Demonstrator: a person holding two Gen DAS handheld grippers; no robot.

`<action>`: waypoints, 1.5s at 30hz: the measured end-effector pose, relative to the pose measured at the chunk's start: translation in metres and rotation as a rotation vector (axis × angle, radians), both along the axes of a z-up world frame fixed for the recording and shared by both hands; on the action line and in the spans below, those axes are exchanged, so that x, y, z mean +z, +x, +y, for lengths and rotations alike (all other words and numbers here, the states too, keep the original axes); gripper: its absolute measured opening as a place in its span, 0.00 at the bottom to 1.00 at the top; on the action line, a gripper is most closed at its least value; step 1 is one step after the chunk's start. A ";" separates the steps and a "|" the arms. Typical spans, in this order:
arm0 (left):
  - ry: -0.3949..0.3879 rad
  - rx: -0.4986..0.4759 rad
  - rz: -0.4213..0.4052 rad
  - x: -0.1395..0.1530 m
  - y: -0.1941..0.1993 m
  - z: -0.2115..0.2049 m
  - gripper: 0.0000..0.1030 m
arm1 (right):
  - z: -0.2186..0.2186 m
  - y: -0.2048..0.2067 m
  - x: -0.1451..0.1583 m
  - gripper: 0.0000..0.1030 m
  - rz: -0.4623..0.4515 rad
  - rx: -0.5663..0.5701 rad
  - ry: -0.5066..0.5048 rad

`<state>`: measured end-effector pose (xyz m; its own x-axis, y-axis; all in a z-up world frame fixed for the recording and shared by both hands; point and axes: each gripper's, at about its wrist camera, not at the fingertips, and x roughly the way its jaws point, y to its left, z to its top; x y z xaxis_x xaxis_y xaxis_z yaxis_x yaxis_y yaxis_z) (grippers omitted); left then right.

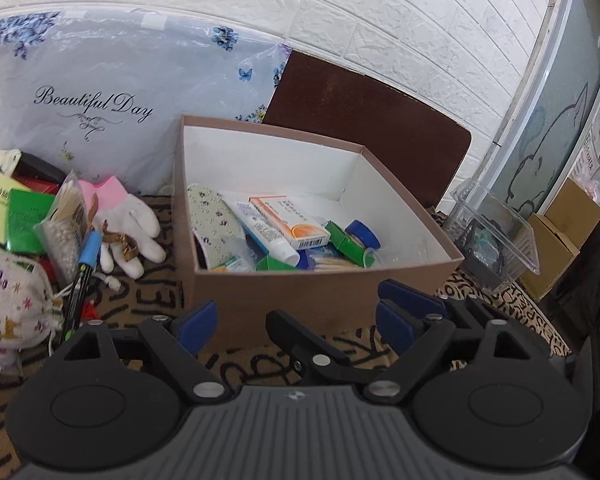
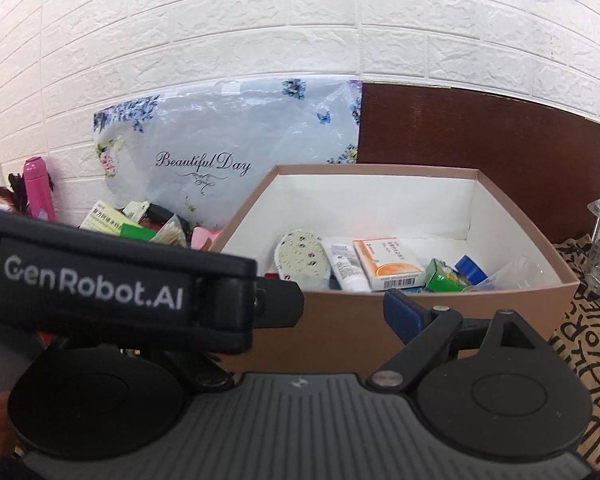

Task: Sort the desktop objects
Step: 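Move the right tool back toward the floral insole on the table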

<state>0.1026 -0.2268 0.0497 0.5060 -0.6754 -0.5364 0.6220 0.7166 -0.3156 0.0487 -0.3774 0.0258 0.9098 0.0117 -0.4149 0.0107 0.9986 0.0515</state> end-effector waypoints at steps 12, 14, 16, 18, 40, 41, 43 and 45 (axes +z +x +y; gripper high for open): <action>-0.030 0.130 0.080 -0.038 -0.021 0.062 0.87 | 0.048 -0.019 -0.026 0.87 0.064 0.123 0.038; -0.030 0.153 0.083 -0.043 -0.024 0.073 0.87 | 0.059 -0.020 -0.031 0.87 0.077 0.147 0.044; -0.033 0.175 0.084 -0.047 -0.026 0.085 0.87 | 0.069 -0.021 -0.036 0.87 0.087 0.176 0.047; -0.035 0.197 0.085 -0.050 -0.028 0.097 0.87 | 0.081 -0.021 -0.038 0.87 0.095 0.206 0.044; -0.032 0.470 0.073 -0.066 -0.010 0.236 0.87 | 0.169 -0.005 -0.050 0.86 0.145 0.383 -0.031; -0.028 0.480 0.070 -0.067 -0.008 0.242 0.87 | 0.173 -0.003 -0.050 0.85 0.144 0.388 -0.035; -0.024 0.499 0.071 -0.068 -0.003 0.253 0.87 | 0.181 0.000 -0.050 0.85 0.141 0.401 -0.043; -0.019 0.505 0.072 -0.069 0.004 0.261 0.87 | 0.190 0.003 -0.049 0.84 0.133 0.420 -0.046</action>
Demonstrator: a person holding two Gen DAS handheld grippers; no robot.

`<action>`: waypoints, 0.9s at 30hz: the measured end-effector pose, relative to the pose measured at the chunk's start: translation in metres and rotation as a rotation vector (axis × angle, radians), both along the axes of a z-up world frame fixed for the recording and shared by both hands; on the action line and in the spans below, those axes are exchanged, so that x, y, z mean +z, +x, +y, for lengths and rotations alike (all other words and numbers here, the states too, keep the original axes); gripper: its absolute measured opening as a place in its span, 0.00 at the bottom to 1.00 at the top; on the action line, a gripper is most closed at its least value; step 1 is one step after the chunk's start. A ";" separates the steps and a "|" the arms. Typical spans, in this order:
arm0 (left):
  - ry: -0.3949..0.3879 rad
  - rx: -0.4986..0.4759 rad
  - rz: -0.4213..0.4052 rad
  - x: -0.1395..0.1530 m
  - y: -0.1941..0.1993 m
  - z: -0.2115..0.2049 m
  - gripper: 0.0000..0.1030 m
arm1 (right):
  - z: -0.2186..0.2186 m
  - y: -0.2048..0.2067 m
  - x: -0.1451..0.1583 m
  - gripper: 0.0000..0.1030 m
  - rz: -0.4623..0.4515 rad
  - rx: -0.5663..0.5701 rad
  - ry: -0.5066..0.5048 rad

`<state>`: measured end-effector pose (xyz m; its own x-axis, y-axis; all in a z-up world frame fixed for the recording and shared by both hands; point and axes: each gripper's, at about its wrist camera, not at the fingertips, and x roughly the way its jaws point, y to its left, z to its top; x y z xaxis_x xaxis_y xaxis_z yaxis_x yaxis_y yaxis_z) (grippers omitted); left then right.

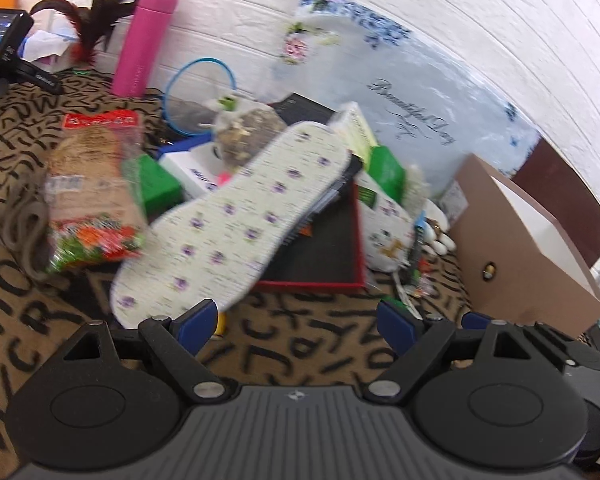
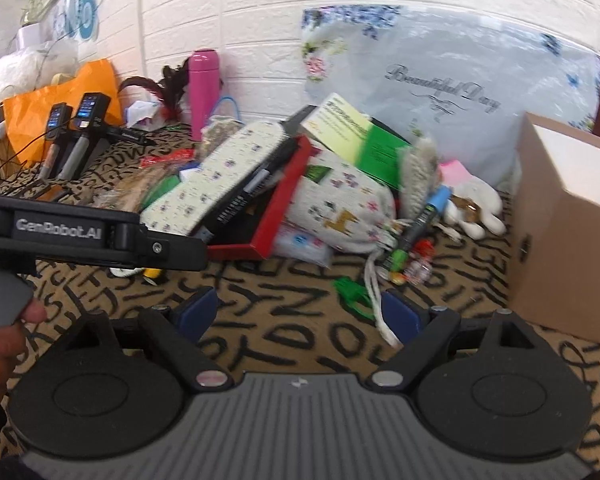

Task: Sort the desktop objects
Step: 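Move the right tool back toward the floral insole on the table, then grasp the floral insole with the right gripper and lift it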

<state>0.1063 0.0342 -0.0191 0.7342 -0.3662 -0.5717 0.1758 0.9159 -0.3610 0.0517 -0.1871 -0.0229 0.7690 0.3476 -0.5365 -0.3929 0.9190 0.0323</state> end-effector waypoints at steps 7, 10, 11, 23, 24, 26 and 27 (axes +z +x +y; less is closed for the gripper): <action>0.007 -0.054 -0.025 0.009 0.030 0.018 0.85 | 0.035 0.016 0.002 0.72 -0.008 0.071 -0.015; 0.002 -0.074 -0.034 0.013 0.042 0.025 0.82 | 0.050 0.021 0.002 0.70 -0.022 0.102 -0.019; 0.002 -0.077 -0.034 0.014 0.046 0.027 0.81 | 0.054 0.022 0.002 0.69 -0.028 0.111 -0.020; -0.003 -0.095 0.036 -0.001 0.093 0.045 0.70 | 0.091 0.048 -0.004 0.57 0.001 0.205 0.035; -0.005 -0.099 0.041 -0.002 0.095 0.045 0.70 | 0.093 0.050 -0.006 0.56 0.008 0.209 0.038; -0.008 -0.101 0.052 -0.005 0.098 0.047 0.70 | 0.096 0.054 -0.010 0.51 0.023 0.216 0.042; -0.012 -0.103 0.055 -0.006 0.099 0.048 0.70 | 0.097 0.056 -0.012 0.50 0.033 0.219 0.048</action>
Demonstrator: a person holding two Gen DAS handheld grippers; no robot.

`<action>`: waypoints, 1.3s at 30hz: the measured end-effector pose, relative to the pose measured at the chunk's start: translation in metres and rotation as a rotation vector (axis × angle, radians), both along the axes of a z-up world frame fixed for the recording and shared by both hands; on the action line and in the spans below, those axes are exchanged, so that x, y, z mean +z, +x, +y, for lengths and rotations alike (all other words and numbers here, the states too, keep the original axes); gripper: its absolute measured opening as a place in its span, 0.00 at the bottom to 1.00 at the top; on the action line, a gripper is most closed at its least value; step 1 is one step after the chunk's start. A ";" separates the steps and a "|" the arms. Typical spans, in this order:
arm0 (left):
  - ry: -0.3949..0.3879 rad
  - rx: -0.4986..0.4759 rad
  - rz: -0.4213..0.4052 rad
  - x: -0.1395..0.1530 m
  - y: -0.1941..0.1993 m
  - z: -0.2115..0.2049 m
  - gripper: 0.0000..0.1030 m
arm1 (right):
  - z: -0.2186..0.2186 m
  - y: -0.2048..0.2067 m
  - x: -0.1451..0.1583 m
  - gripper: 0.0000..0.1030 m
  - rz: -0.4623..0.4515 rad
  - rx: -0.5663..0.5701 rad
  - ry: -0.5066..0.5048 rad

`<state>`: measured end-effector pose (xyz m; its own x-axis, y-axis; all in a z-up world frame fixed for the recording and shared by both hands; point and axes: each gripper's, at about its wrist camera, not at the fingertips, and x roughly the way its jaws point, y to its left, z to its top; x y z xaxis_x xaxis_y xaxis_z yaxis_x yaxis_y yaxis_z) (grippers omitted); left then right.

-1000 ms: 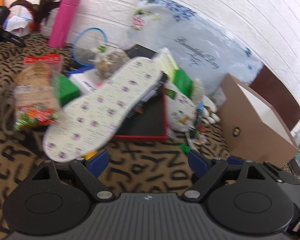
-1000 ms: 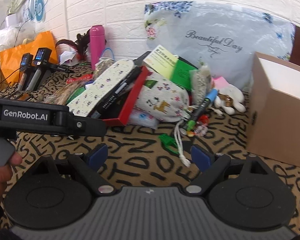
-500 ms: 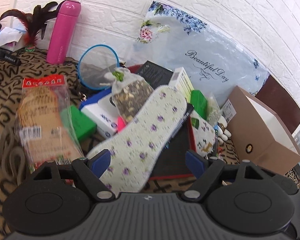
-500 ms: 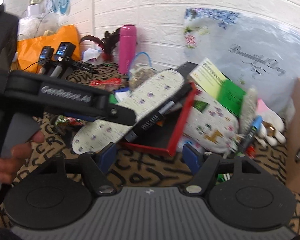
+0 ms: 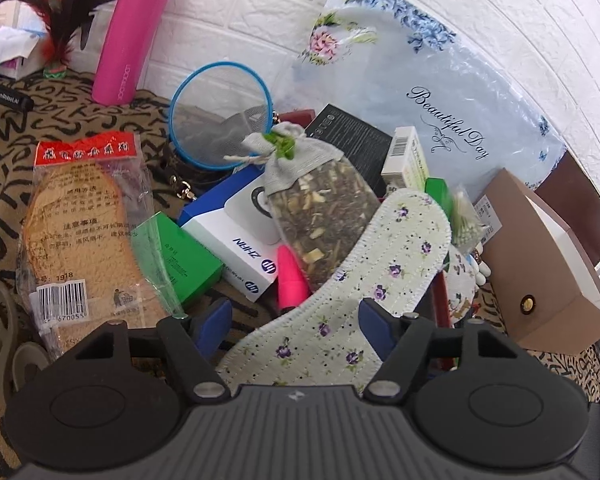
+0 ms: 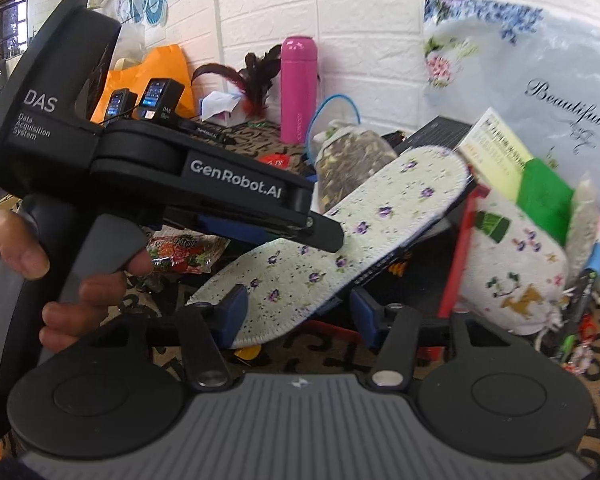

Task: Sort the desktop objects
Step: 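Grasp the floral insole with the right gripper and lift it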

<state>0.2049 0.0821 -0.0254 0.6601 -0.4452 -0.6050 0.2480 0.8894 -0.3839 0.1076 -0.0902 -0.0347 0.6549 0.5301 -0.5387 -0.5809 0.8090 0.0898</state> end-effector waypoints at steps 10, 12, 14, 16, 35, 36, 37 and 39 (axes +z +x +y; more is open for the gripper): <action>0.013 -0.037 0.024 0.000 -0.009 -0.007 0.53 | -0.006 0.007 -0.005 0.22 0.041 -0.049 0.016; 0.009 -0.049 0.033 0.001 -0.012 -0.010 0.51 | -0.011 0.008 -0.003 0.20 0.041 -0.062 0.015; 0.009 -0.064 0.037 0.003 -0.019 -0.016 0.48 | -0.017 0.006 0.000 0.16 0.037 -0.070 0.014; 0.008 -0.086 0.034 0.005 -0.027 -0.023 0.46 | -0.026 0.002 0.003 0.15 0.026 -0.072 0.011; 0.032 -0.167 0.115 -0.015 -0.076 -0.064 0.62 | -0.107 -0.041 -0.001 0.17 0.107 -0.158 0.069; 0.025 -0.165 0.126 -0.016 -0.074 -0.064 0.62 | -0.107 -0.043 -0.001 0.17 0.110 -0.154 0.071; 0.020 -0.167 0.133 -0.018 -0.072 -0.064 0.61 | -0.106 -0.045 -0.002 0.17 0.110 -0.153 0.070; 0.009 -0.182 0.131 -0.018 -0.073 -0.065 0.59 | -0.106 -0.046 -0.004 0.17 0.115 -0.153 0.065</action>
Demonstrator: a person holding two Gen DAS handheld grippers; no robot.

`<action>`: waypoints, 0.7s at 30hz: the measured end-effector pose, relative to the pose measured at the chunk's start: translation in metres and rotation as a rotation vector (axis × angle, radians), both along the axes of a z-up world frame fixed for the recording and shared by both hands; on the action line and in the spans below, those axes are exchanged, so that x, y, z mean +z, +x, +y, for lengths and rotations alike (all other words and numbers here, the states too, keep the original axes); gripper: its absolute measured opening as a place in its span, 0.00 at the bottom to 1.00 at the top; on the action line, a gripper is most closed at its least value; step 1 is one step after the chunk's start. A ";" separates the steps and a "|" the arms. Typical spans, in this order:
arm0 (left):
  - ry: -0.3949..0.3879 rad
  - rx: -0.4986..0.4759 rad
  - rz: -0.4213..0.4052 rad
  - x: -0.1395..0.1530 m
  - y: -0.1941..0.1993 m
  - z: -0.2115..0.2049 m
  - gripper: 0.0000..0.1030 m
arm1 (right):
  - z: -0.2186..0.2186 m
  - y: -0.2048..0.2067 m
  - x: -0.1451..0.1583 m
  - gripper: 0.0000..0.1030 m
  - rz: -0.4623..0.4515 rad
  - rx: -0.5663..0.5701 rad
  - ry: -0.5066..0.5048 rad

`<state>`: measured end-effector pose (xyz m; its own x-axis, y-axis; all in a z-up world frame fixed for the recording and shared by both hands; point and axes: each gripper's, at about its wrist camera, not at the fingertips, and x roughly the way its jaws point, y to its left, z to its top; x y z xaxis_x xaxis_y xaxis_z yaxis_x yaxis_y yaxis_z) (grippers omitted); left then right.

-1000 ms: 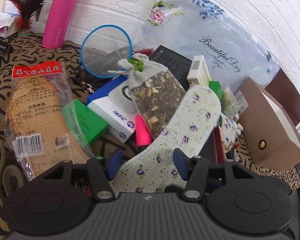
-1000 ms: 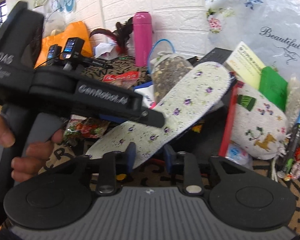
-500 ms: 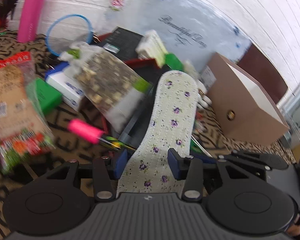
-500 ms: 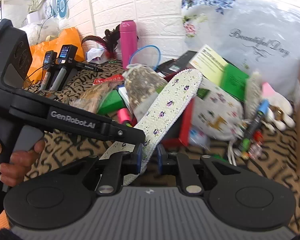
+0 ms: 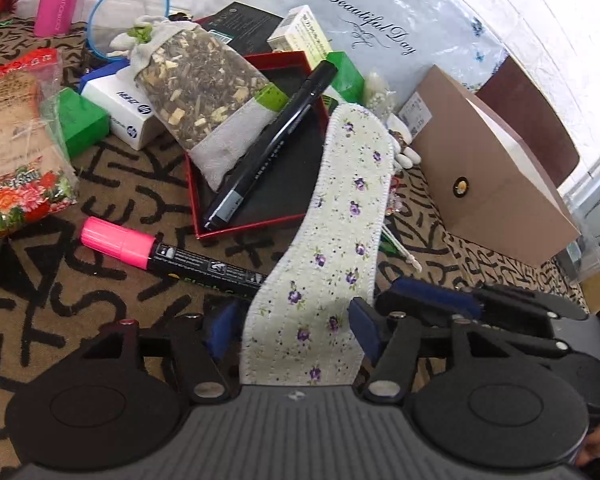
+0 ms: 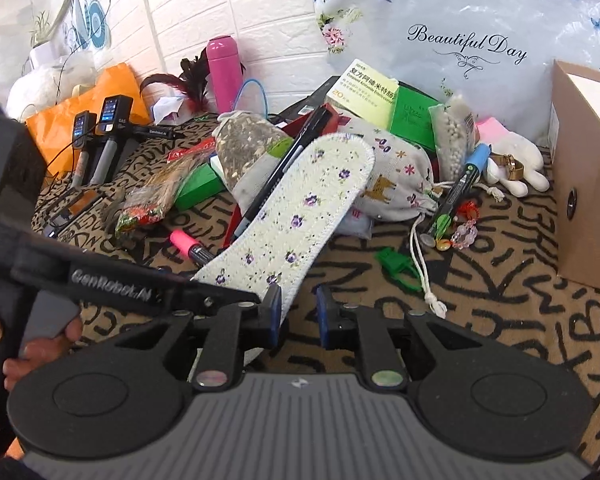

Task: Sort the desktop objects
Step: 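Grasp the floral insole with the right gripper and lift it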

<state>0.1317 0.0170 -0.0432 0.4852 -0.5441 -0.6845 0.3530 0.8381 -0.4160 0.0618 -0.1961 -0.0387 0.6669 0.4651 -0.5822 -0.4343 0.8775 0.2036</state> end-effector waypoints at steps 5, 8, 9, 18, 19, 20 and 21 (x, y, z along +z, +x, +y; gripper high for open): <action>-0.032 -0.019 0.014 -0.002 -0.006 0.003 0.46 | -0.003 0.002 -0.004 0.23 0.043 0.005 0.041; -0.055 0.008 0.028 -0.005 -0.006 0.008 0.41 | -0.001 0.004 -0.009 0.27 0.066 0.017 0.055; -0.062 0.012 0.032 -0.005 -0.006 0.009 0.41 | 0.000 0.005 -0.011 0.29 0.070 0.015 0.057; -0.090 0.044 0.057 -0.004 -0.003 0.016 0.34 | -0.008 0.018 -0.026 0.47 0.111 -0.016 0.135; -0.086 0.046 0.057 -0.004 -0.004 0.015 0.30 | -0.008 0.019 -0.026 0.42 0.109 -0.007 0.143; -0.077 0.049 0.053 -0.002 -0.006 0.014 0.27 | -0.007 0.019 -0.026 0.28 0.112 0.007 0.150; -0.073 0.045 0.044 0.000 -0.008 0.014 0.25 | -0.006 0.019 -0.026 0.27 0.121 0.034 0.162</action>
<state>0.1240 0.0306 -0.0435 0.4807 -0.5713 -0.6653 0.2953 0.8198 -0.4906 0.0807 -0.2023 -0.0644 0.5786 0.5804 -0.5731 -0.4270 0.8142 0.3935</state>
